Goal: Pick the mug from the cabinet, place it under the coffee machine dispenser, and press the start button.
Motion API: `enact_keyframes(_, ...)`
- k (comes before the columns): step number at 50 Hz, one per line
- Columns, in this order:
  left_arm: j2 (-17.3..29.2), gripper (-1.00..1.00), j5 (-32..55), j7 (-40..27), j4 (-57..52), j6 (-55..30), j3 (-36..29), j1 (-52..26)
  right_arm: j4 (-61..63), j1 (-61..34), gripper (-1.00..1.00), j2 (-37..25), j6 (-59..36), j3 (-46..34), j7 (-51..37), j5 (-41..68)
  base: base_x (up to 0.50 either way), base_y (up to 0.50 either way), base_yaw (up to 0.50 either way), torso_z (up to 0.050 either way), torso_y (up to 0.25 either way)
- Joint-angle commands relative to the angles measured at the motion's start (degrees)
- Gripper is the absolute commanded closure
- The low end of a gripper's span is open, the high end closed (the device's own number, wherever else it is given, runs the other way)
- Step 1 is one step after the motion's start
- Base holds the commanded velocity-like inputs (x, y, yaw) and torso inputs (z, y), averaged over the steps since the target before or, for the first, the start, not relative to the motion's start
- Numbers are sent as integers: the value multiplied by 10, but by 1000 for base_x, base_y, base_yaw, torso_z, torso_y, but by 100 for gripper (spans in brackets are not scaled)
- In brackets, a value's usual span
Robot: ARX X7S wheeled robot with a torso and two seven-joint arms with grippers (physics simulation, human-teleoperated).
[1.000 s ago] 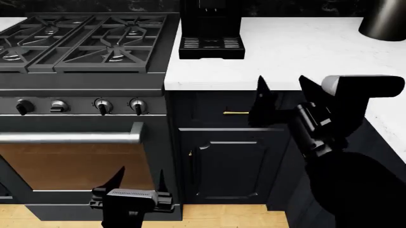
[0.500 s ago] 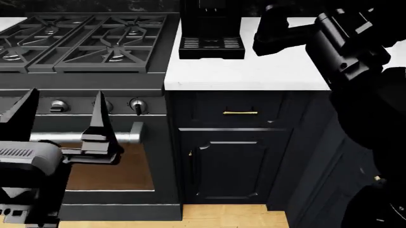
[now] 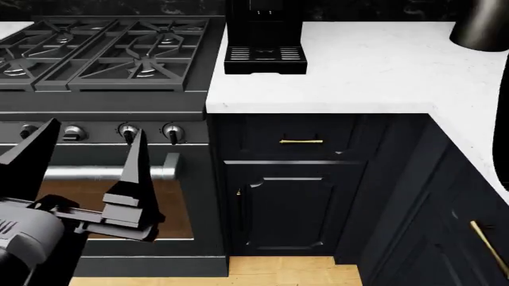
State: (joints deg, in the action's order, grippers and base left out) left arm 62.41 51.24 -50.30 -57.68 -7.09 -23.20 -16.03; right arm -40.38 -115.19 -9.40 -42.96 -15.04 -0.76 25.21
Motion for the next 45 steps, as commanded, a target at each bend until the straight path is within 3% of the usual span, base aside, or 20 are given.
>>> enact_keyframes(1,9,-100,5,-1,-11,10,-29,3,-346,-183,-100,62,132,38,49,-140,0,0,0,0,0)
enact_keyframes(5,7,-100,-1,4,-15,13,-38,6,-346,-185,-100,75,116,91,42,-201,0,0,0,0,0)
enact_keyframes(12,18,-100,-7,2,-23,35,-88,-16,-346,-198,-100,90,85,115,13,-253,0,0,0,0,0)
enact_keyframes(24,79,-100,-59,-73,-23,151,-398,-215,-346,-195,-100,90,25,127,-14,-247,0,0,0,0,0)
enact_keyframes(41,92,-100,-157,-159,-23,246,-744,-504,-346,-194,-100,89,24,134,-14,-245,0,0,0,0,0)
enact_keyframes(45,92,-100,-182,-180,-23,273,-819,-570,-346,-194,-100,89,24,134,-14,-245,0,0,0,47,0)
